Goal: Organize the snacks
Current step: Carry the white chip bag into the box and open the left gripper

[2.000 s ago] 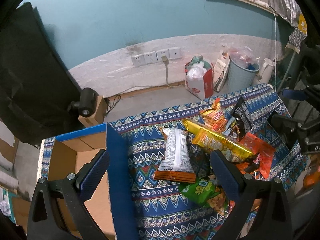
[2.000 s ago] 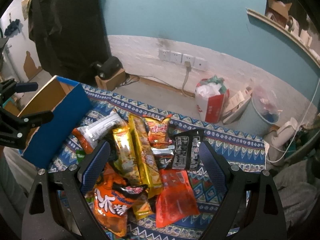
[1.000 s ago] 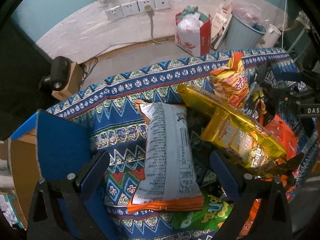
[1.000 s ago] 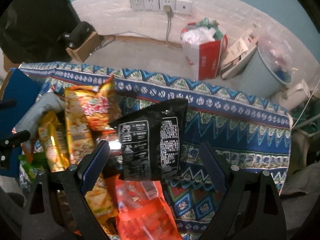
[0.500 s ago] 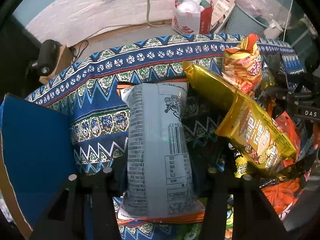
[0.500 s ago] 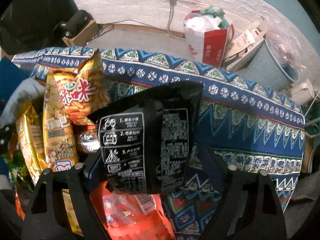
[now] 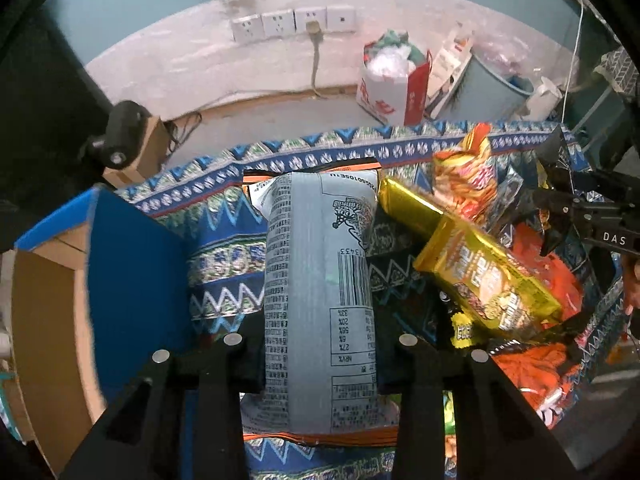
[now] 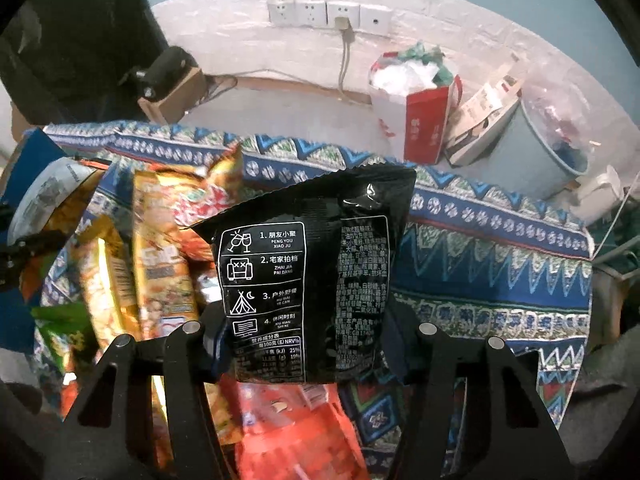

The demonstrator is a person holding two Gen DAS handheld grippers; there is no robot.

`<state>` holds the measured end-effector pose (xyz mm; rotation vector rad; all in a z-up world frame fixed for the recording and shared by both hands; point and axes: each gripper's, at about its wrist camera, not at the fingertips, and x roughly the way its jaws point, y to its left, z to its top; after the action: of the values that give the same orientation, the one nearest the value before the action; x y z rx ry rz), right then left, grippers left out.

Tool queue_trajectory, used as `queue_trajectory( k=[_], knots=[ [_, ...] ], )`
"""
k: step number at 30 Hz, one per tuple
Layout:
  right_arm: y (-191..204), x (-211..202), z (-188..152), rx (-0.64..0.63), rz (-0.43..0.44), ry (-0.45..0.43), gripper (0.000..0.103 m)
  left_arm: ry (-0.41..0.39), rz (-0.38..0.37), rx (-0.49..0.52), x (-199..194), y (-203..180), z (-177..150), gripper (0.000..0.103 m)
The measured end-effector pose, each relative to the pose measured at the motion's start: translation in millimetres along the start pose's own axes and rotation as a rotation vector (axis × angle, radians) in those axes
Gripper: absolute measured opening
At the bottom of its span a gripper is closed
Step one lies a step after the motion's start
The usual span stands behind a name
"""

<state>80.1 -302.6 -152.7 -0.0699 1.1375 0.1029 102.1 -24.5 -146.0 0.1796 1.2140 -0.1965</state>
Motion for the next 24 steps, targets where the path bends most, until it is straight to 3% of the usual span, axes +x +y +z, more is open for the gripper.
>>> queue_trajectory(
  k=[9,24],
  knots=[
    [29,-42,3,-0.038,-0.005,-0.073,0.059,-0.094,0.02,-0.017,-42,11,-12,0.037],
    [81,-92,9,-0.098,0.058,-0.167,0.059,-0.212,0.045,-0.019,-103,24,-37,0.037]
  ],
)
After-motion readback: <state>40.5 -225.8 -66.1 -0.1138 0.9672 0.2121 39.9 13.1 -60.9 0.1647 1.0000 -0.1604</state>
